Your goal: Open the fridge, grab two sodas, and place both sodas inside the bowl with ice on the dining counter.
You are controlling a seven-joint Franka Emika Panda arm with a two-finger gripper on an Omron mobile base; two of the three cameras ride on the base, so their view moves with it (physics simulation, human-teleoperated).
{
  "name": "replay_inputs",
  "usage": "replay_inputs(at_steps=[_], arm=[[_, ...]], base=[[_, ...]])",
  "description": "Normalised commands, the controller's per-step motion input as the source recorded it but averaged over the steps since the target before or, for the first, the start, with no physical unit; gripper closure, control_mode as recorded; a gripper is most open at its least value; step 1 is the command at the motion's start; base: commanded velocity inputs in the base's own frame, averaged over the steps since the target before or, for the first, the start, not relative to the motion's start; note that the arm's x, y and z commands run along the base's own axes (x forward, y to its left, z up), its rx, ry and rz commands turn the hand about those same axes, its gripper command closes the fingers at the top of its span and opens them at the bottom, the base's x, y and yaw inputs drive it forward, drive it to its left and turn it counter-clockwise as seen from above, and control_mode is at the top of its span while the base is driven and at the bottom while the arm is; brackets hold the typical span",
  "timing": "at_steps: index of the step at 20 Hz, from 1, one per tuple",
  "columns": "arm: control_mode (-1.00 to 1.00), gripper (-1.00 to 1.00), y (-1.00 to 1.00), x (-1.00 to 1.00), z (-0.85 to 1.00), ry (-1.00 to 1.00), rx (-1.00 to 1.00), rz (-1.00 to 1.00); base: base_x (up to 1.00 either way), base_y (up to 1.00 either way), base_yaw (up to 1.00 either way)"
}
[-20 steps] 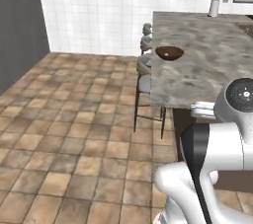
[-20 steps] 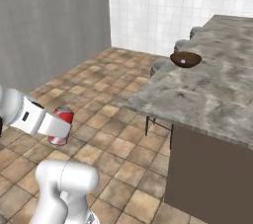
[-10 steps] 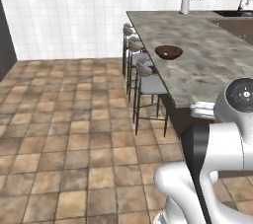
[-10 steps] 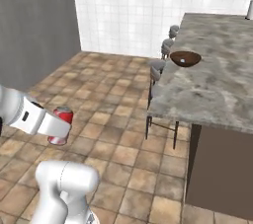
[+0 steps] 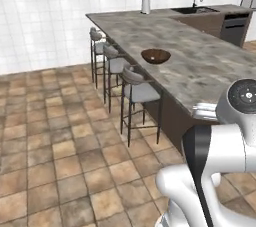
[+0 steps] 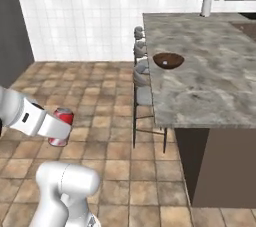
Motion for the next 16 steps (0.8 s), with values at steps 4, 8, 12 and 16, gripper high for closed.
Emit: replay_inputs(at_steps=[4, 8, 12, 16], arm=[[1.0, 1.0, 0.0, 0.0, 0.0, 0.0, 0.0, 0.0], [1.0, 1.0, 0.0, 0.0, 0.0, 0.0, 0.0, 0.0], [1.0, 1.0, 0.0, 0.0, 0.0, 0.0, 0.0, 0.0], [1.0, 1.0, 0.0, 0.0, 0.0, 0.0, 0.0, 0.0]], base=[[0.61, 0.72, -0.48], [0.55, 0.82, -0.44], [0.42, 0.89, -0.42], [0.41, 0.89, -0.42]])
